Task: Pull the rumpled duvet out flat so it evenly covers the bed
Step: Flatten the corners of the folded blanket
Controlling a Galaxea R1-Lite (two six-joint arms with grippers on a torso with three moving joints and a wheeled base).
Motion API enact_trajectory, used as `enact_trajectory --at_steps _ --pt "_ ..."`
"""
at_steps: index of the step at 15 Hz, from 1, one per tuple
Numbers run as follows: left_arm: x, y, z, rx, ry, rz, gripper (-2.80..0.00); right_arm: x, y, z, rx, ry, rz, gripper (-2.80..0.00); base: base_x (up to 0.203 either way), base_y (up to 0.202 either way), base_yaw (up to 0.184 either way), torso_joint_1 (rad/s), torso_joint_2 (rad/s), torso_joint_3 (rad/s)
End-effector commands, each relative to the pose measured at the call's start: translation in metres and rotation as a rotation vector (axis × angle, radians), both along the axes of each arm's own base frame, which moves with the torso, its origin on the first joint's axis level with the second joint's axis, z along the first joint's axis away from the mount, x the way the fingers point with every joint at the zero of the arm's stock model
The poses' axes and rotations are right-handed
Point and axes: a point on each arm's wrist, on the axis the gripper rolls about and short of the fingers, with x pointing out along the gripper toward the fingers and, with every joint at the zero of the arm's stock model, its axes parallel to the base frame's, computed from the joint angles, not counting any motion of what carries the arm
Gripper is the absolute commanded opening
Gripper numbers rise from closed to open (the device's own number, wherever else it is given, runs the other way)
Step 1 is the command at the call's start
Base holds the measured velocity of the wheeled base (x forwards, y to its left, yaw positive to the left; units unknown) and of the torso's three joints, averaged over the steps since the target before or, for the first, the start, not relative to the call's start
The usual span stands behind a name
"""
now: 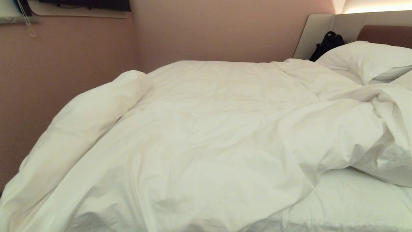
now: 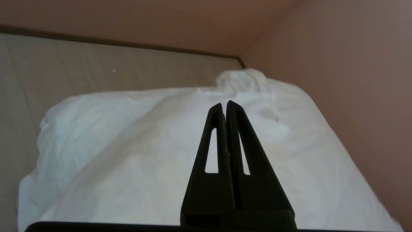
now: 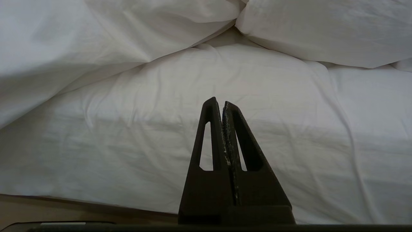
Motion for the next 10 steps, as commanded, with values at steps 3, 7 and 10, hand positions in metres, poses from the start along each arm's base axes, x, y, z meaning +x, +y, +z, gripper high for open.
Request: enact_trajectory --at_steps 3,7,10 --pt "0.066 0.091 -0.040 -0.107 0.089 0.108 -2.80 0.000 0.000 0.000 0.000 0.000 0.000 -2.80 0.000 0.000 0.000 0.000 0.00 0.000" --pt "0.098 0.155 -0.071 -0.285 0.080 0.090 -2.80 0.000 0.000 0.000 0.000 0.000 0.000 -2.80 0.000 0.000 0.000 0.000 0.00 0.000" --pt "0.114 0.182 -0.104 -0.456 0.114 0.005 -2.80 0.000 0.000 0.000 0.000 0.000 0.002 -2.80 0.000 0.000 0.000 0.000 0.00 0.000"
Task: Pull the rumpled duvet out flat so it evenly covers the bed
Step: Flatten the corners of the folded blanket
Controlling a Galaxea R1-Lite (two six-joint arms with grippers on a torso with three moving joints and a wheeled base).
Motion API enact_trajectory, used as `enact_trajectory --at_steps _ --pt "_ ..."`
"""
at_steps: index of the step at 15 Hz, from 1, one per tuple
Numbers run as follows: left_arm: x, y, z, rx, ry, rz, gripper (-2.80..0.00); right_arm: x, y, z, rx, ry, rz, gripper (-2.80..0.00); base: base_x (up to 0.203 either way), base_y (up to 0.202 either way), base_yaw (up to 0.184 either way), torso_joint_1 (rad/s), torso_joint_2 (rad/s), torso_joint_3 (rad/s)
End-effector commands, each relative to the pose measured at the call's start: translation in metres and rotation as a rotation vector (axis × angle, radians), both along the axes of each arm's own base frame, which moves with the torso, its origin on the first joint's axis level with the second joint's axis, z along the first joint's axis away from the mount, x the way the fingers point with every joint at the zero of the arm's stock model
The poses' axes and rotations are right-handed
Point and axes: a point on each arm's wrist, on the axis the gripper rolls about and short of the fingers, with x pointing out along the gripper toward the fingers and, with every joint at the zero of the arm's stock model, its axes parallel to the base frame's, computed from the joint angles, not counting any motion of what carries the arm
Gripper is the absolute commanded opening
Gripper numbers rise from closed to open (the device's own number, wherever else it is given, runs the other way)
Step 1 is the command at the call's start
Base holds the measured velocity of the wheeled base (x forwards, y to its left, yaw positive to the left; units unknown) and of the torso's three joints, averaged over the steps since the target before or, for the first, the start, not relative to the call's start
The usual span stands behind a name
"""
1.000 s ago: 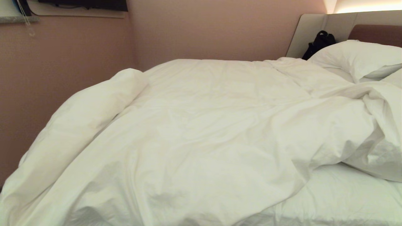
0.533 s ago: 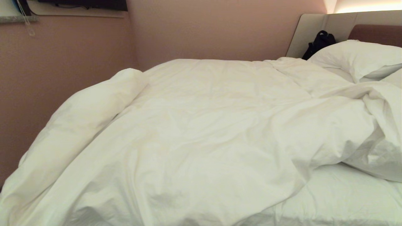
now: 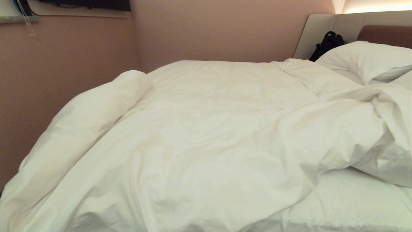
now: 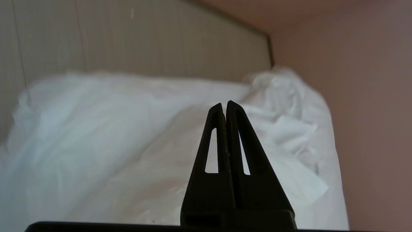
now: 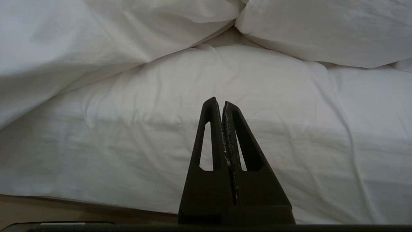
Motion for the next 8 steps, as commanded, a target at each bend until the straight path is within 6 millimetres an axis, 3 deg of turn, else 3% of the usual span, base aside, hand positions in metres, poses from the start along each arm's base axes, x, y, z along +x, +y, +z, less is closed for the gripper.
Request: enact_trajectory --at_steps 1,6,7,8 --pt "0.024 0.030 -0.050 -0.107 0.071 -0.028 -2.80 0.000 0.000 0.000 0.000 -0.001 0.000 -2.80 0.000 0.000 0.000 0.000 0.00 0.000" --pt "0.038 0.054 -0.105 -0.216 0.133 -0.109 -2.80 0.000 0.000 0.000 0.000 -0.001 0.000 -2.80 0.000 0.000 0.000 0.000 0.00 0.000" --pt "0.041 0.057 -0.112 -0.224 0.128 -0.126 -2.80 0.000 0.000 0.000 0.000 -0.001 0.000 -2.80 0.000 0.000 0.000 0.000 0.00 0.000" --pt "0.041 0.056 -0.107 -0.218 0.104 -0.151 -2.80 0.000 0.000 0.000 -0.001 -0.001 0.000 -2.80 0.000 0.000 0.000 0.000 0.00 0.000"
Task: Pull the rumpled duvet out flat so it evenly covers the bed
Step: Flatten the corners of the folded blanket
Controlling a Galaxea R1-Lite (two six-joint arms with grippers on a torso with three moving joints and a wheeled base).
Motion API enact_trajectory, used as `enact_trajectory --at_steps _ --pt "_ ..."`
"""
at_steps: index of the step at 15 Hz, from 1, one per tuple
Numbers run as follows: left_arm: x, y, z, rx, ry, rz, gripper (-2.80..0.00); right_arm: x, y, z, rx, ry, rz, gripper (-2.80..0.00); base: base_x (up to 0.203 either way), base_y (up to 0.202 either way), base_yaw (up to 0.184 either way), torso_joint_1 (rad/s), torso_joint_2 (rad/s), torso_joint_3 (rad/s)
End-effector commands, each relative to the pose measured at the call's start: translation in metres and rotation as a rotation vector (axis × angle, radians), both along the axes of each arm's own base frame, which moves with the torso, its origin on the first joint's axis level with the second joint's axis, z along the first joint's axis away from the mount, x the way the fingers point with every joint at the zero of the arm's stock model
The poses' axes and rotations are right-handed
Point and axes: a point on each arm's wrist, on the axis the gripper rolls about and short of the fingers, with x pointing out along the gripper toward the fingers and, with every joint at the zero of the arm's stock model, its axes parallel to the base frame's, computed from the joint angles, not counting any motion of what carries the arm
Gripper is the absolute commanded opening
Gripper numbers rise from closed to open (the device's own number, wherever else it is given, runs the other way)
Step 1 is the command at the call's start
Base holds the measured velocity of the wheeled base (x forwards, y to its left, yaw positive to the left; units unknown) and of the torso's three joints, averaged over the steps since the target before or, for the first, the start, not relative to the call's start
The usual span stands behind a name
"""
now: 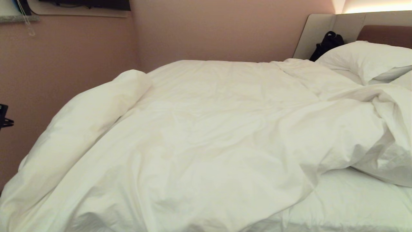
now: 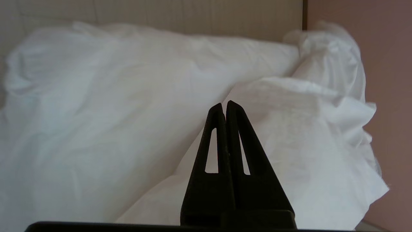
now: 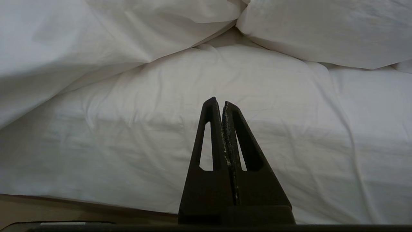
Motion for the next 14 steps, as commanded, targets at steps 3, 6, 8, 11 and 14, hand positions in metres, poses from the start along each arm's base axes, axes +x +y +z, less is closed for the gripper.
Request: enact_trajectory --at_steps 3,6,8,11,14 --pt "0.003 0.001 -0.019 -0.089 0.026 -0.068 -2.80 0.000 0.000 0.000 0.000 -0.001 0.000 -2.80 0.000 0.000 0.000 0.000 0.00 0.000" --pt "-0.004 0.010 -0.023 -0.117 0.010 -0.114 -2.80 0.000 0.000 0.000 0.000 -0.001 0.000 -2.80 0.000 0.000 0.000 0.000 0.00 0.000" --pt "-0.007 0.013 -0.028 -0.130 0.021 -0.134 -2.80 0.000 0.000 0.000 0.000 -0.001 0.000 -2.80 0.000 0.000 0.000 0.000 0.00 0.000" --pt "-0.005 0.013 -0.037 -0.132 0.049 -0.156 -2.80 0.000 0.000 0.000 0.000 -0.001 0.000 -2.80 0.000 0.000 0.000 0.000 0.00 0.000" --pt "-0.004 0.014 -0.050 -0.148 0.076 -0.227 -2.80 0.000 0.000 0.000 0.000 -0.001 0.001 -2.80 0.000 0.000 0.000 0.000 0.00 0.000"
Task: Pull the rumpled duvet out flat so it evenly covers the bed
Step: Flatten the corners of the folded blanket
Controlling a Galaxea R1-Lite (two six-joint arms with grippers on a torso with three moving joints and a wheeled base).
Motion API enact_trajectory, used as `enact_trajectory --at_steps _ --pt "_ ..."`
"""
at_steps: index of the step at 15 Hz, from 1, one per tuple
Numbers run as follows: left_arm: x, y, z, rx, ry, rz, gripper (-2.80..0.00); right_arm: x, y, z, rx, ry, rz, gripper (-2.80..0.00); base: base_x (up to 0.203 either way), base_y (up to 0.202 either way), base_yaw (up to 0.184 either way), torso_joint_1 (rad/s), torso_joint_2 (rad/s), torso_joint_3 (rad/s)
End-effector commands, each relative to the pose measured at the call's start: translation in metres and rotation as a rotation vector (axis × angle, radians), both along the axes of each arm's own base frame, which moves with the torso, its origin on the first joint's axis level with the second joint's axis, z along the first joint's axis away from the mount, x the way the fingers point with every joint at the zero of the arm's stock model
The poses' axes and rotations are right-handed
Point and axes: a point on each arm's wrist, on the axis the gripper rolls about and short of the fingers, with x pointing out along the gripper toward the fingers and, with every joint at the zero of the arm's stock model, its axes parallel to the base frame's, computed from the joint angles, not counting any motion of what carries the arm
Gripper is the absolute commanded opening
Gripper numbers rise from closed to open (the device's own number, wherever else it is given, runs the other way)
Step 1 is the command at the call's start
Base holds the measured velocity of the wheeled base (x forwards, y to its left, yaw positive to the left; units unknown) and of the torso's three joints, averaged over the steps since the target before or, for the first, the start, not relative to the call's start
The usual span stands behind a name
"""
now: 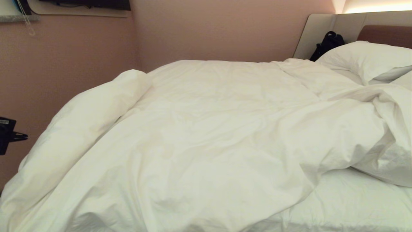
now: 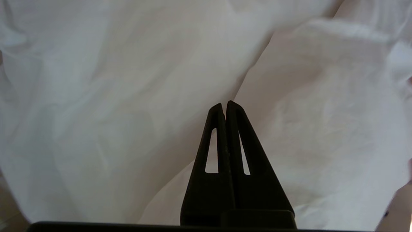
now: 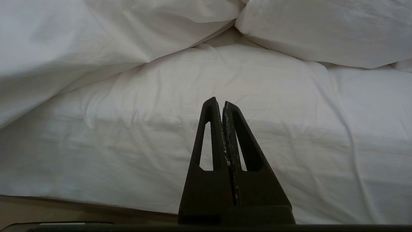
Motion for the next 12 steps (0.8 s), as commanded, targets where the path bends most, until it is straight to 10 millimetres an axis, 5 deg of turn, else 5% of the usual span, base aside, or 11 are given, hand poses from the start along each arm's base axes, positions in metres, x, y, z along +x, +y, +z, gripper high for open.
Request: enact_trajectory --at_steps 1,2,3,8,12 --pt "0.003 0.003 -0.012 -0.022 0.008 -0.028 -2.80 0.000 0.000 0.000 0.000 -0.001 0.000 -2.80 0.000 0.000 0.000 0.000 0.00 0.000" --pt "0.004 0.004 -0.017 -0.026 0.015 -0.033 -2.80 0.000 0.000 0.000 -0.001 -0.001 0.000 -2.80 0.000 0.000 0.000 0.000 0.00 0.000" --pt "0.005 0.003 -0.020 -0.018 0.022 -0.046 0.00 0.000 0.000 0.000 0.000 -0.001 0.000 -2.80 0.000 0.000 0.000 0.000 0.00 0.000" --pt "0.008 0.005 -0.035 -0.048 0.024 -0.095 0.00 0.000 0.000 0.000 0.000 -0.001 0.000 -2.80 0.000 0.000 0.000 0.000 0.00 0.000" --pt "0.022 -0.012 -0.045 -0.103 0.036 -0.176 0.00 0.000 0.000 0.000 0.000 -0.001 0.002 -2.80 0.000 0.000 0.000 0.000 0.00 0.000"
